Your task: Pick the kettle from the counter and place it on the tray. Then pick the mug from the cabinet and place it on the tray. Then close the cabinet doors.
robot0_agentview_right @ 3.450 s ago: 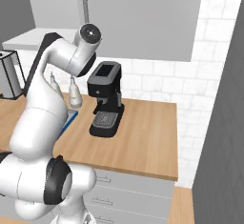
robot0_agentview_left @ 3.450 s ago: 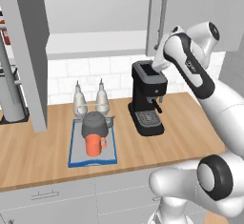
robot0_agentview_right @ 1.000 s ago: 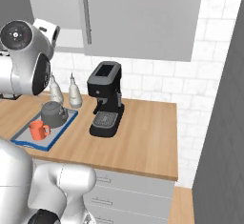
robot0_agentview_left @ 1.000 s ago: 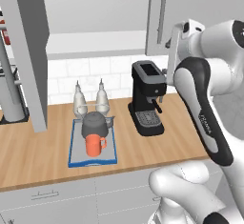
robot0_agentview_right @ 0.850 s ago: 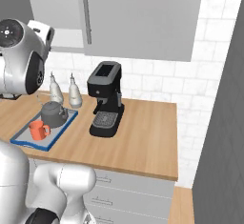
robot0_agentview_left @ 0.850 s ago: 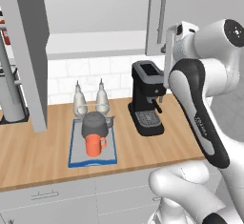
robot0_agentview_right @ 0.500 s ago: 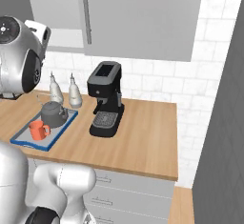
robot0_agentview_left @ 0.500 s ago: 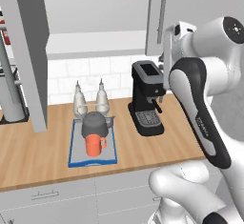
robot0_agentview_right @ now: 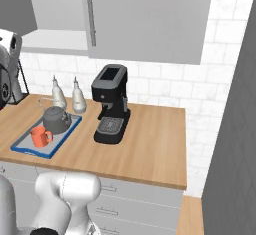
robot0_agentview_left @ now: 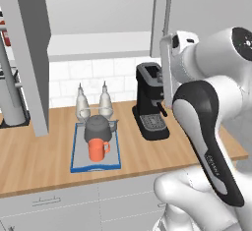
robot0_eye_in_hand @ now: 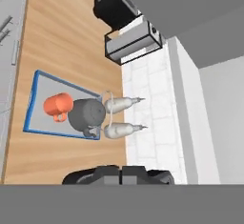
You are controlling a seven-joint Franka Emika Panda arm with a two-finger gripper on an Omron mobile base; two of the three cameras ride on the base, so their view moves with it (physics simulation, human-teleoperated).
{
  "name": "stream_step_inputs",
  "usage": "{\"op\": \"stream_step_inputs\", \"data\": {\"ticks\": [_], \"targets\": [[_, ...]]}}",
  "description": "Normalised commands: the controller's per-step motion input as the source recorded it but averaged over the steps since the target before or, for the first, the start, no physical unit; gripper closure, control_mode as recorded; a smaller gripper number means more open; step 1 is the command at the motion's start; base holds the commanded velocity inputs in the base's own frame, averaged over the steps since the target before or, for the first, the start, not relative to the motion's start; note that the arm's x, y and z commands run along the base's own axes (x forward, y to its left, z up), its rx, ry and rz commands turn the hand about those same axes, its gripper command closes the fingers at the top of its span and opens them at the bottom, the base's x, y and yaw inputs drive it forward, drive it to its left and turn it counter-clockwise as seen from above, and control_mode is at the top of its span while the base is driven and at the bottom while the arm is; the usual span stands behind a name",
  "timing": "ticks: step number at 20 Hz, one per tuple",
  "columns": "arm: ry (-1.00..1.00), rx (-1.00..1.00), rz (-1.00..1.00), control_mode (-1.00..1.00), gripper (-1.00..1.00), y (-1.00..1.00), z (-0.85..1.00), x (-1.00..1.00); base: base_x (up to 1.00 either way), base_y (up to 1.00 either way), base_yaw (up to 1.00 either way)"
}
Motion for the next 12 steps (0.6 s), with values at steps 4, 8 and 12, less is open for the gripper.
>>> {"op": "stream_step_inputs", "data": {"ticks": [4,8,12], "targets": [[-0.24,-0.01,0.07,-1.0,1.0,0.32,0.0,-0.69,0.0,0.0,0.0],[-0.24,0.0,0.01,-1.0,1.0,0.42,0.0,-0.37,0.0,0.0,0.0],[-0.13,-0.03,0.0,-1.0,1.0,0.18,0.0,-0.28,0.0,0.0,0.0]]}}
